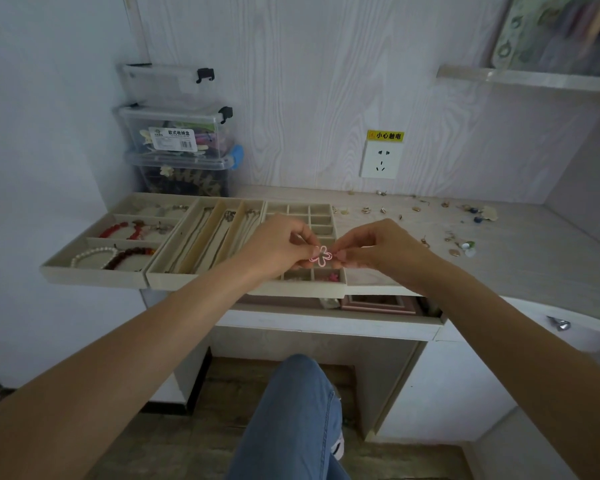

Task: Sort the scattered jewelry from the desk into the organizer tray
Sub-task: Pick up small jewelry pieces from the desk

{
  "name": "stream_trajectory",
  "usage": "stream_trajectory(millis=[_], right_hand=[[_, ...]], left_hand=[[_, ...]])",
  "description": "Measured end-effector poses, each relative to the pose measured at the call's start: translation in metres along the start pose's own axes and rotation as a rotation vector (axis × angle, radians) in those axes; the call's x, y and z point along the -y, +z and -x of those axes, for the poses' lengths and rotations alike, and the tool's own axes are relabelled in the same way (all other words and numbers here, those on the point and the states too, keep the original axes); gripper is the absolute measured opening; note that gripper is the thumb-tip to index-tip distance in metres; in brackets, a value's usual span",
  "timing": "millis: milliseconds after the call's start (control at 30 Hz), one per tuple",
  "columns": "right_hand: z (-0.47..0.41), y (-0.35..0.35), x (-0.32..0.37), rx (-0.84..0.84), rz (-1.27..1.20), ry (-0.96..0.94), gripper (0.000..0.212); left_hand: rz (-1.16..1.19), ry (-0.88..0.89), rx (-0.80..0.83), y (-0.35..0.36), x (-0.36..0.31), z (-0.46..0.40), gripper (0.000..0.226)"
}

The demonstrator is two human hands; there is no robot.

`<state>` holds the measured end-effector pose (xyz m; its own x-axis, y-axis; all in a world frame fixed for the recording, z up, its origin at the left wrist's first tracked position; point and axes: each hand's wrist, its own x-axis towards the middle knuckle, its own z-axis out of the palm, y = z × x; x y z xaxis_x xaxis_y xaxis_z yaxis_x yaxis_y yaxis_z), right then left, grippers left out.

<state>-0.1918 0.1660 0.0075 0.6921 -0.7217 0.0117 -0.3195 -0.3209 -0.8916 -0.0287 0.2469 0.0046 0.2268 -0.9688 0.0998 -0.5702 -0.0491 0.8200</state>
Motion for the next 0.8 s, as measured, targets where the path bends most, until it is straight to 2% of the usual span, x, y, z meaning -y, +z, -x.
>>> stream_trajectory(millis=[100,267,333,467,600,800], right_hand=[[-0.001,0.002,-0.003,-0.021,-0.062,0.015,0.012],[-0.005,0.003,-0.006,-0.122,0.231,-0.012,0.005],[-0.006,0.004,-0.007,-0.123,0.333,-0.039,0.004],[-0.004,0.005,-0.008,-0.095,0.415,-0.077,0.005],[-0.005,0.006,-0.008,-0.073,0.425,-0.100,0.007],[-0.005,0.012,-0.006,-0.053,0.598,-0.178,0.008]], left_hand=[[-0.055,0.003,-0.002,-0.001,0.001,-0.002,0.005],[-0.216,0.039,0.024,0.003,0.000,-0.009,0.011],[-0.282,0.003,0.056,0.005,0.002,-0.014,0.013],[-0.476,-0.106,0.139,0.010,0.004,-0.024,0.021],[-0.612,-0.115,0.213,0.013,-0.007,-0.029,0.031],[-0.808,-0.082,0.186,0.027,-0.021,-0.034,0.017]])
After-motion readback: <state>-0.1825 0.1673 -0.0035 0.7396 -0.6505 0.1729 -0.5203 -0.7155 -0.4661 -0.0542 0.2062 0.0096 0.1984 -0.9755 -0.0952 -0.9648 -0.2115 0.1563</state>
